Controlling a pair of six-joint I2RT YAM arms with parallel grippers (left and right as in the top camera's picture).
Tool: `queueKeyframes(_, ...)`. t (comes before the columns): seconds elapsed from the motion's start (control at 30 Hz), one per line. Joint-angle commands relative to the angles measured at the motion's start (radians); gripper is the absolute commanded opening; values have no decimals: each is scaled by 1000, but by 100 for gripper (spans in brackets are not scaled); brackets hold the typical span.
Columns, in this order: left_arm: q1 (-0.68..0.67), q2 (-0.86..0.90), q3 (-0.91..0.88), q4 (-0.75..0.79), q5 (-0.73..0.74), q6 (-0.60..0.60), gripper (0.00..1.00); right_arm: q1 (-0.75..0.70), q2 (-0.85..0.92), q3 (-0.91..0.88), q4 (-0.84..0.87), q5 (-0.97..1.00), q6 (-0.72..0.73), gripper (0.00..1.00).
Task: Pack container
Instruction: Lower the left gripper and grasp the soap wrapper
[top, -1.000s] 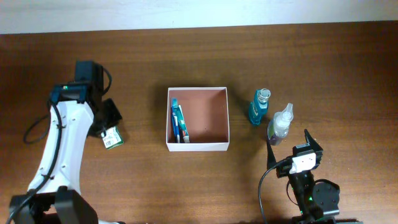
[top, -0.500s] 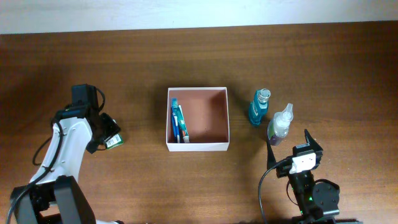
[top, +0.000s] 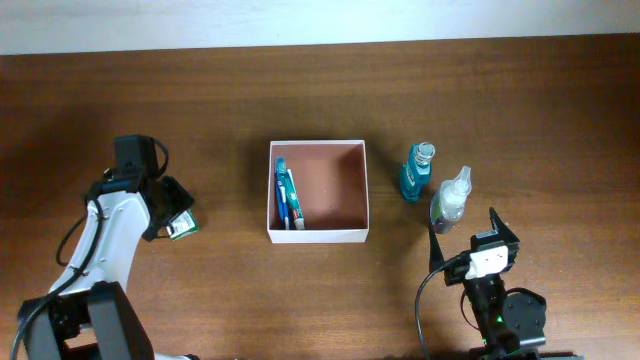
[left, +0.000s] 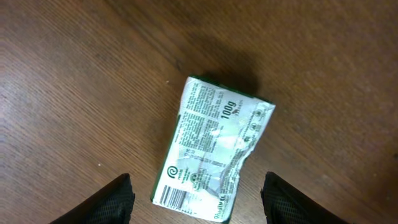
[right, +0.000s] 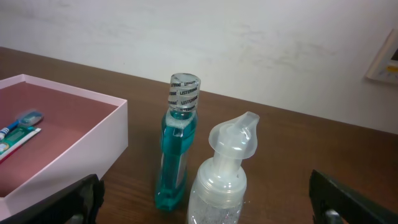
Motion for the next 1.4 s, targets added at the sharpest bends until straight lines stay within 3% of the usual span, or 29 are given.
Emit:
queueKeyframes(0.0, 3, -5, -11, 14, -47, -10, 67, 8, -6, -5, -5, 9, -3, 98)
queueKeyframes(0.2, 2, 50, -11, 52, -52, 20, 67, 8, -6, -5, -5, 9, -3, 98)
queueKeyframes(0.47, 2, 139, -11, 105, -33, 60, 84, 8, -6, -5, -5, 9, -3, 98)
queueKeyframes(0.53, 2, 139, -11, 114, -22, 105, 93, 8, -6, -5, -5, 9, -3, 98)
queueKeyframes(0.7, 2, 140, -11, 115, -22, 119, 99, 8, -6, -5, -5, 9, -3, 98)
queueKeyframes(1.3, -16, 214, -14, 156, 12, 119, 99, 8, -6, -5, -5, 9, -3, 98)
queueKeyframes(1.37, -16, 215, -14, 159, 13, 119, 93, 8, -6, -5, -5, 9, -3, 98)
